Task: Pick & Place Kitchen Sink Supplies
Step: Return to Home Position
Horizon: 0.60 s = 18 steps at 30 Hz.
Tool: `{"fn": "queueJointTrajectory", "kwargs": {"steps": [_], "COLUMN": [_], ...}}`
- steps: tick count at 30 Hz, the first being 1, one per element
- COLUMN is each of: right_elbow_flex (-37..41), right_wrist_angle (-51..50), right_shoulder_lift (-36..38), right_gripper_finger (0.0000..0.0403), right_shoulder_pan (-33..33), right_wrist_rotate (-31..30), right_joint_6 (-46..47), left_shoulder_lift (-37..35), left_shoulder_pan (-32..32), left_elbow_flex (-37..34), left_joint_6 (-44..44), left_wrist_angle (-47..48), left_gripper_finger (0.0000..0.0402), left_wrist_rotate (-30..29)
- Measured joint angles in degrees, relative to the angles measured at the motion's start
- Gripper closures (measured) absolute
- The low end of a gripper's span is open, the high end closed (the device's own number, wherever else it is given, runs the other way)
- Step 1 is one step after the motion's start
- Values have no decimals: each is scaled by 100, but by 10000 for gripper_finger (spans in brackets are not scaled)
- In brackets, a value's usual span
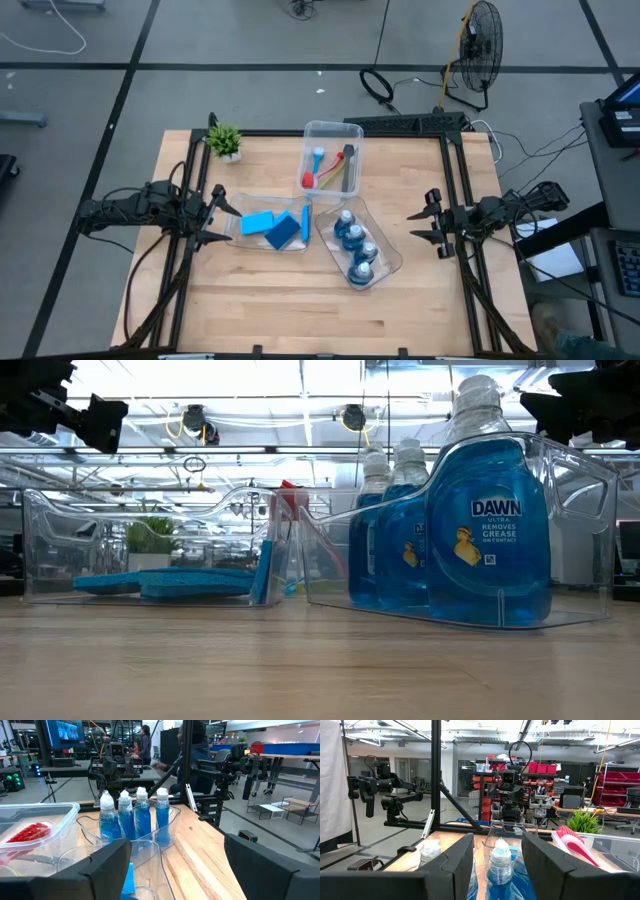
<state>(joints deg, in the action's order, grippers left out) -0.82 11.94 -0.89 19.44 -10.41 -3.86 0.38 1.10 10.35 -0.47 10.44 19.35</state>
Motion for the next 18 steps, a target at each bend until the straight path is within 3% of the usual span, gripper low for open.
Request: {"fn": "queueJointTrajectory", "kwargs": {"steps": [18], "right_elbow_flex": [0], "right_wrist_angle": [0], "right_shoulder_lift": [0], "right_gripper_finger": [248], "right_shoulder_pan": [1], "right_wrist_rotate": [0], "right_joint_6": [1], "left_shoulder_lift": [-2], "left_shoulder_pan": [-1], "left_elbow_flex": [0], "left_joint_6": [-1], "left_wrist_angle": [0], "left_gripper_finger": [96], "left_wrist_rotate": [0]}}
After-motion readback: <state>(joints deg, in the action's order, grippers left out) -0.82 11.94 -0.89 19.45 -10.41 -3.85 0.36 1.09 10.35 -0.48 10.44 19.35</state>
